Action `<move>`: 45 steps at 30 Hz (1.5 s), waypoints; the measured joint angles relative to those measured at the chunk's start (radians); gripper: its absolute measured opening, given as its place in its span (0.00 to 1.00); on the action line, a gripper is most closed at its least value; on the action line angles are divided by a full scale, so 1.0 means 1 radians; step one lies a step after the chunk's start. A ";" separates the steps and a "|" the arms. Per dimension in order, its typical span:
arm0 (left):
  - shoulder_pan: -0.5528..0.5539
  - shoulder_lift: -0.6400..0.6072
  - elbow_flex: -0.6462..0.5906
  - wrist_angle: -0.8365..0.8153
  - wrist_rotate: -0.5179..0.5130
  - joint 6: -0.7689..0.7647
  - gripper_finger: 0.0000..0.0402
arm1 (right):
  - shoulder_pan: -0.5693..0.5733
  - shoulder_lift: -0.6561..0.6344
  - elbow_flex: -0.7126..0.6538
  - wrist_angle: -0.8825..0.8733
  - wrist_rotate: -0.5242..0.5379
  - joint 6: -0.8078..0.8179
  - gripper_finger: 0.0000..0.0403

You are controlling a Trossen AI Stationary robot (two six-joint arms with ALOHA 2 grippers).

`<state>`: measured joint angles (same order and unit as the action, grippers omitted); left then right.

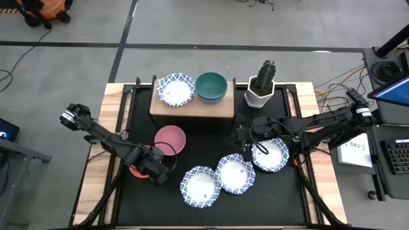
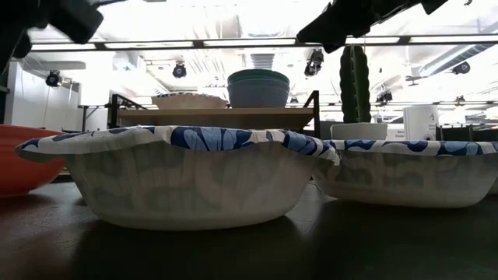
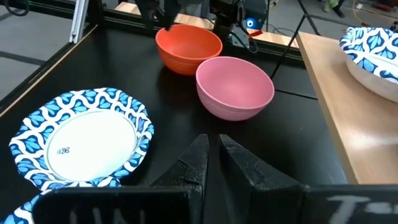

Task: Place and stack bowls onto a shelf
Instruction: Stack the orange bowl on top of the green bowl on the shelf

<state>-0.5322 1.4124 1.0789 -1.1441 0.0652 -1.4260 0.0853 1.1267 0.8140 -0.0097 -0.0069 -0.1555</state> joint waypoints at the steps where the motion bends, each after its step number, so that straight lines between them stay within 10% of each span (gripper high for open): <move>1: -0.002 0.000 -0.018 -0.001 -0.001 -0.011 0.46 | 0.000 0.000 0.000 0.000 0.000 0.002 0.07; 17: -0.002 0.001 -0.191 0.162 -0.057 -0.044 0.43 | 0.000 0.000 0.000 0.000 0.000 0.028 0.07; 33: -0.050 0.067 -0.091 0.185 0.005 -0.006 0.01 | 0.008 -0.001 0.000 -0.007 0.001 0.049 0.07; 39: -0.108 0.069 0.130 0.151 -0.034 0.284 0.00 | 0.020 -0.012 -0.001 -0.055 -0.001 0.040 0.07; 45: -0.109 0.073 0.340 0.120 -0.410 0.721 0.00 | 0.047 -0.058 -0.006 -0.121 -0.002 0.041 0.07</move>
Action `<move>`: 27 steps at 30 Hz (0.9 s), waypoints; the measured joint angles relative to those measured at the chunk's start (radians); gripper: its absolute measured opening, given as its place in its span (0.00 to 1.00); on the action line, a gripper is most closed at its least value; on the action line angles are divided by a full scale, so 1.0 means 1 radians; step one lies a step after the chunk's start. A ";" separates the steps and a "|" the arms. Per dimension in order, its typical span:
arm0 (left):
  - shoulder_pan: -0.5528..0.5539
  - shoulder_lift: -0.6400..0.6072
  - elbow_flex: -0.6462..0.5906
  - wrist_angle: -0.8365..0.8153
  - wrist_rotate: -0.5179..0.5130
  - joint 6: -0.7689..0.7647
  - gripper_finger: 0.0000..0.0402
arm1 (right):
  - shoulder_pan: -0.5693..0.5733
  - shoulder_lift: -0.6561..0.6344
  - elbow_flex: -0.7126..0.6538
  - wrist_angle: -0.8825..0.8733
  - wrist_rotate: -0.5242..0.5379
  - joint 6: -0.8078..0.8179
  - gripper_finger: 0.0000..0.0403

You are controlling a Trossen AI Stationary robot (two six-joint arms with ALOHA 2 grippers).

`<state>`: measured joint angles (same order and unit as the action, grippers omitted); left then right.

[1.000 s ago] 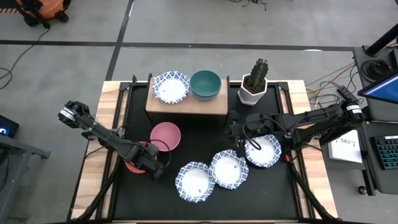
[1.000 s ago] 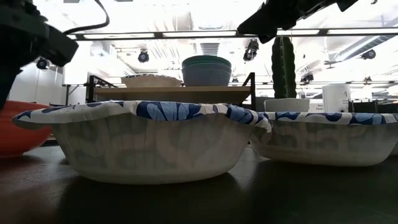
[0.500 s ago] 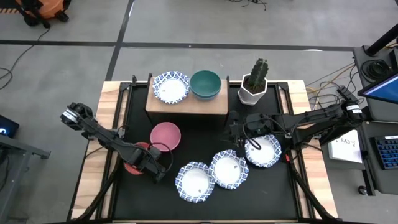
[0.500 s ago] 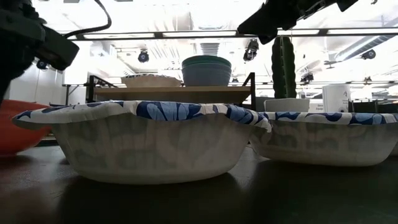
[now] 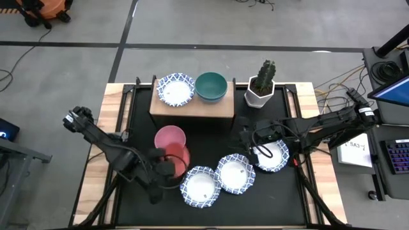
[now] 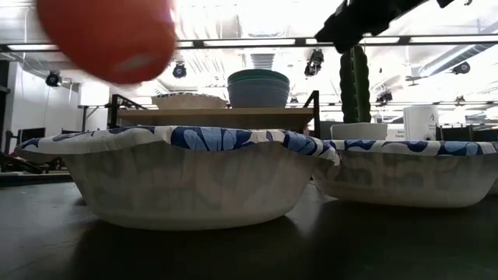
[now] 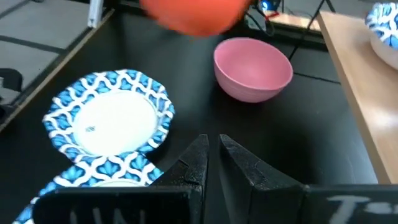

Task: Place and stack bowls onto a shelf
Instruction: Stack the orange bowl on top of the green bowl on the shelf

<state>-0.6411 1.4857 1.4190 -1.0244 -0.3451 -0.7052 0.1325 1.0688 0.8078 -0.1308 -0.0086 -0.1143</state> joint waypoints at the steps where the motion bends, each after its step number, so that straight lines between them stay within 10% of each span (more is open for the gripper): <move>1: 0.001 0.000 0.025 -0.001 -0.076 0.083 0.00 | 0.009 -0.013 -0.005 0.002 0.000 0.000 0.07; 7: 0.086 0.000 0.113 0.003 -0.351 0.509 0.00 | 0.053 -0.105 -0.042 -0.002 0.001 0.020 0.07; 14: 0.330 -0.001 0.124 0.179 -0.372 0.909 0.00 | 0.087 -0.168 -0.086 0.016 0.008 0.027 0.07; 27: 0.793 0.002 0.123 0.418 0.039 1.115 0.00 | 0.086 -0.179 -0.110 0.070 0.010 0.026 0.07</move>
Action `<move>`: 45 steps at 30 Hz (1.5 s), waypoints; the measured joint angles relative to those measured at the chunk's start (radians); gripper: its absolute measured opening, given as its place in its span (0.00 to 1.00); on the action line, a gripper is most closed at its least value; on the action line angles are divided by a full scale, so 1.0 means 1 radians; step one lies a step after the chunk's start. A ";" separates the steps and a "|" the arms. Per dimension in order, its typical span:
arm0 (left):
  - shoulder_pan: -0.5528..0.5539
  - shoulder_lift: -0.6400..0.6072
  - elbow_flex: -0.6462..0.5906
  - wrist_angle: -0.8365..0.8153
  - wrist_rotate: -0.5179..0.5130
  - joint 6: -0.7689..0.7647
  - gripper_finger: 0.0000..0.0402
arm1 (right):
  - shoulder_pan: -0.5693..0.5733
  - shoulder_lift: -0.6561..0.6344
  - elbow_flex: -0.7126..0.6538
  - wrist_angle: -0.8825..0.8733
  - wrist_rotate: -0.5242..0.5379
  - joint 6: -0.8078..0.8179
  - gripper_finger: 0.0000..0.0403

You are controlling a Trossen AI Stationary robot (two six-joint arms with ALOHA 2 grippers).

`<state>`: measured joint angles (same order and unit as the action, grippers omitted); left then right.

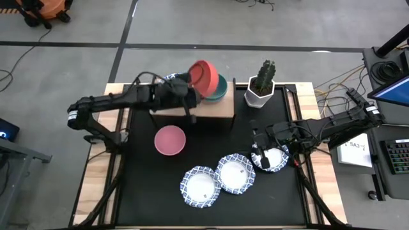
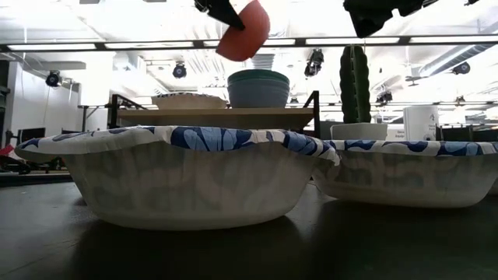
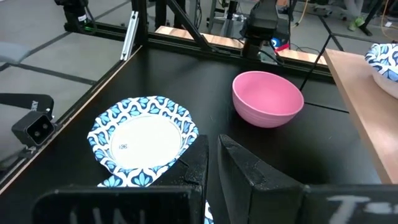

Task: Place and stack bowls onto a shelf
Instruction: Stack the orange bowl on top of the green bowl on the shelf

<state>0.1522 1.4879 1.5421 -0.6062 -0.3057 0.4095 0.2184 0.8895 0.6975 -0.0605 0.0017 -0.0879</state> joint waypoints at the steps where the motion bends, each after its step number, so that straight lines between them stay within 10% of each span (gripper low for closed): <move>1: 0.017 0.000 0.000 0.012 0.008 -0.001 0.00 | 0.000 0.000 0.000 0.000 0.000 0.000 0.07; 45: 0.094 0.000 -0.104 0.205 0.062 -0.142 0.05 | 0.000 0.002 0.000 0.015 0.000 0.000 0.07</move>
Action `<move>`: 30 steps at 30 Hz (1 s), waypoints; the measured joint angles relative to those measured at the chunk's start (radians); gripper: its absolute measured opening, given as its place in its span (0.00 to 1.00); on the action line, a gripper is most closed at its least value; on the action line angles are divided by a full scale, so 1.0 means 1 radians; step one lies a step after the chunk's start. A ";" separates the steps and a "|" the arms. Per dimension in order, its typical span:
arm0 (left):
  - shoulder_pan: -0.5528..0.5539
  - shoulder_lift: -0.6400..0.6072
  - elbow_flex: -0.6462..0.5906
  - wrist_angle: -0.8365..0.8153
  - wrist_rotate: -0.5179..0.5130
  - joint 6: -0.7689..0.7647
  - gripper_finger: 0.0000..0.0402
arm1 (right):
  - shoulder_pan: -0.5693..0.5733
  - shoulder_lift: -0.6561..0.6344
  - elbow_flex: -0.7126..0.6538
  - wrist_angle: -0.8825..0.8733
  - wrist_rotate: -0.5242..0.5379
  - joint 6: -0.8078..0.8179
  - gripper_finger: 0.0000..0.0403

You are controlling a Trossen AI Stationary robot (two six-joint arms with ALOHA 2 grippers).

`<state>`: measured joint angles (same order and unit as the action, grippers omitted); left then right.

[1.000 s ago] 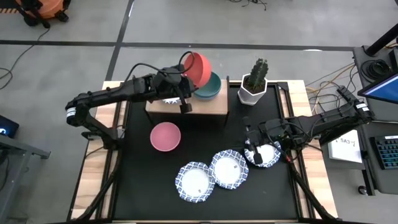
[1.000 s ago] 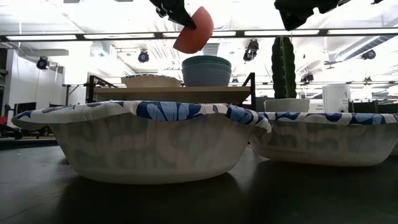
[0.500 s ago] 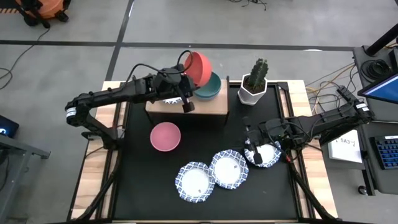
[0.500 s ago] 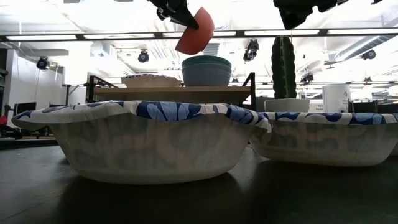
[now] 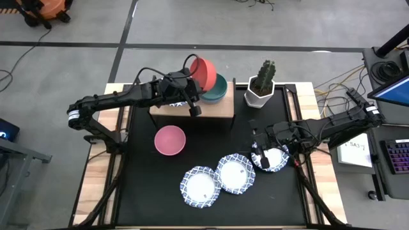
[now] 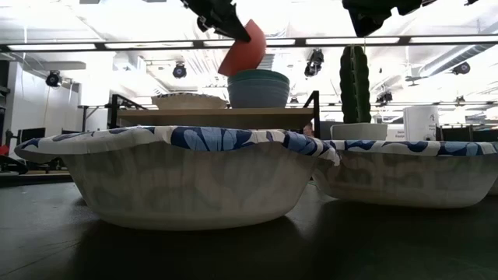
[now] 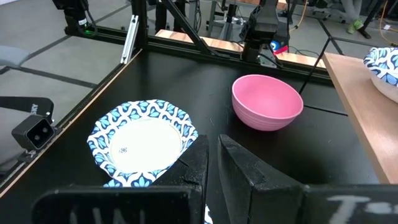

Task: Place and stack bowls onto a shelf
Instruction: Stack the orange bowl on top of the green bowl on the shelf

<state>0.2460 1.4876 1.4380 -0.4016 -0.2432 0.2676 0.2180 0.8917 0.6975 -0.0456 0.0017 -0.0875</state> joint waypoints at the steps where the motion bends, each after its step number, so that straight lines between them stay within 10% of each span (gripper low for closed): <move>1: 0.000 0.000 0.000 -0.001 0.000 0.000 0.07 | 0.000 0.000 0.000 0.000 0.000 0.001 0.07; 15: -0.004 -0.002 0.014 -0.007 -0.002 -0.013 0.28 | 0.000 0.000 0.000 0.004 0.000 0.016 0.07; 30: -0.240 -0.114 -0.057 -0.360 -0.001 -0.293 0.25 | 0.000 0.000 0.000 0.022 0.001 0.051 0.07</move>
<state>0.0064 1.3737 1.3812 -0.7612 -0.2442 -0.0251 0.2180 0.8917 0.6971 -0.0237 0.0030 -0.0364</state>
